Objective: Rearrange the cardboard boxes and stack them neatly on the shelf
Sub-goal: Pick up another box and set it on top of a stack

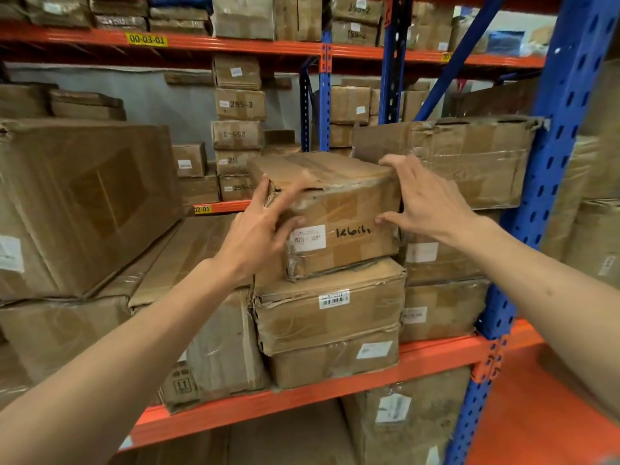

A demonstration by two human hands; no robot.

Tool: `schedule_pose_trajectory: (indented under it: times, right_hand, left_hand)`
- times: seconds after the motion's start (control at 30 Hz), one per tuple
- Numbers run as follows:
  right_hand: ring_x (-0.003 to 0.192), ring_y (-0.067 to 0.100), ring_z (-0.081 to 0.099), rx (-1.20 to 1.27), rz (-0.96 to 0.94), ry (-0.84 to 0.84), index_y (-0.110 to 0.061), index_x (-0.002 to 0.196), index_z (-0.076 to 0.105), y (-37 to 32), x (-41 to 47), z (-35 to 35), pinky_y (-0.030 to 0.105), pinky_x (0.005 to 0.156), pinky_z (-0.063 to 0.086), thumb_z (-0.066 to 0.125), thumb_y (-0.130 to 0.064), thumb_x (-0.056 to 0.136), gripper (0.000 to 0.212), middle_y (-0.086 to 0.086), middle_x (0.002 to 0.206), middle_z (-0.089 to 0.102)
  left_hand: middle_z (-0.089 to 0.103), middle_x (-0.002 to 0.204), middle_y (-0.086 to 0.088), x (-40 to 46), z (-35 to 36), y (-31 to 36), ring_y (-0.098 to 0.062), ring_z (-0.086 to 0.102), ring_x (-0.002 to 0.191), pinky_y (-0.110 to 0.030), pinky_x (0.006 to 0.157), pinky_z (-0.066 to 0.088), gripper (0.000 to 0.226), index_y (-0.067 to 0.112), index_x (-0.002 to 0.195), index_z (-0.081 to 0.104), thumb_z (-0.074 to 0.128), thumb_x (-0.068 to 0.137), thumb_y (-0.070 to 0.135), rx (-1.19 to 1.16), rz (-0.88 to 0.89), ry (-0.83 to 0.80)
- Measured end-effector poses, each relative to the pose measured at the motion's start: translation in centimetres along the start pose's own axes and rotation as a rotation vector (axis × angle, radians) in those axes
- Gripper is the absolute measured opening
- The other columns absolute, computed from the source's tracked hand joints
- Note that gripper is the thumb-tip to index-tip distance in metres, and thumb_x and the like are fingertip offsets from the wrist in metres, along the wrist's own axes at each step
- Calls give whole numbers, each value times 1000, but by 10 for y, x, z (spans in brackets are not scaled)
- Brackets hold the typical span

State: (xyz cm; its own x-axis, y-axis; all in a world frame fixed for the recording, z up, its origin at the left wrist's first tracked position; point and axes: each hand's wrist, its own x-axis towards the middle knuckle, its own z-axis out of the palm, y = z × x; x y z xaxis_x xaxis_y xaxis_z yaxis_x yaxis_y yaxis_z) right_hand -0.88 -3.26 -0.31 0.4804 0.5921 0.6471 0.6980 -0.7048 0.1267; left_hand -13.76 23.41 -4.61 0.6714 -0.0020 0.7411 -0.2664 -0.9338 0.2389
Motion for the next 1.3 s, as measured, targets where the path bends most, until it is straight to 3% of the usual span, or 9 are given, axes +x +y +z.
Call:
schedule_pose_trajectory:
  times: [0.07, 0.17, 0.3, 0.43, 0.57, 0.83, 1.03, 1.17, 1.3]
  right_hand:
    - [105, 41, 62, -50, -33, -116, -28, 160, 14, -4, 0, 1, 50, 72, 57, 82, -63, 73, 116, 19, 149, 35]
    - [126, 45, 51, -40, 3, -197, -31, 162, 9, -10, 1, 12, 57, 87, 53, 90, -59, 64, 130, 15, 165, 16]
    - [125, 45, 52, 178, 65, -173, -38, 158, 18, -2, 3, 27, 56, 99, 48, 96, -43, 63, 124, 8, 164, 13]
    - [136, 40, 43, 370, 122, -146, -48, 151, 29, 0, 2, 28, 54, 110, 37, 97, -43, 62, 113, -2, 161, 16]
    - [134, 37, 44, 440, 133, -57, -41, 148, 43, -7, -12, 19, 51, 111, 37, 96, -36, 63, 100, 1, 157, 26]
    - [105, 39, 62, 297, 24, 42, -33, 149, 47, 1, -43, -2, 53, 92, 53, 93, -54, 60, 102, 11, 149, 36]
    - [100, 44, 64, 271, -7, -38, -40, 149, 37, 3, -28, 1, 56, 93, 52, 90, -59, 64, 102, 9, 151, 27]
    - [124, 51, 51, 393, 4, -135, -46, 151, 31, 12, -23, 6, 60, 107, 43, 91, -51, 69, 102, 7, 162, 13]
    - [124, 53, 50, 419, -11, -132, -44, 152, 31, 15, -24, 9, 58, 107, 42, 90, -50, 69, 102, 7, 163, 11]
  left_hand:
    - [16, 168, -15, 2, 1, 2, -31, 42, 141, -39, 106, 38, 108, 35, 161, -8, 72, 90, 43, -73, -53, 46]
    - [16, 164, -25, 11, 2, 5, -42, 42, 139, -52, 112, 37, 119, 44, 159, 2, 80, 71, 63, -51, -148, -58]
    - [40, 141, -8, 20, 8, 0, -26, 48, 126, -41, 111, 42, 91, 39, 139, 42, 89, 62, 57, -211, -188, -66]
    - [45, 133, -1, 19, 10, -3, -16, 50, 119, -19, 97, 39, 76, 31, 132, 49, 90, 69, 43, -259, -173, -44]
    - [50, 130, 0, 9, 7, 10, -13, 52, 115, 0, 85, 36, 67, 26, 127, 54, 91, 71, 33, -292, -171, -12]
    - [62, 125, 5, 0, -3, 28, -16, 68, 112, -39, 95, 56, 65, 36, 124, 54, 91, 71, 38, -490, -184, -84]
    - [67, 118, 15, 3, -7, 24, -12, 71, 108, -26, 85, 59, 68, 34, 127, 51, 91, 73, 35, -503, -268, -117]
    - [65, 122, 0, 5, -1, 25, -15, 70, 110, -33, 92, 58, 70, 26, 131, 47, 89, 75, 28, -497, -290, -113]
    - [57, 133, -6, 5, -1, 30, -16, 66, 116, -38, 100, 55, 69, 26, 135, 43, 85, 80, 24, -415, -315, -139]
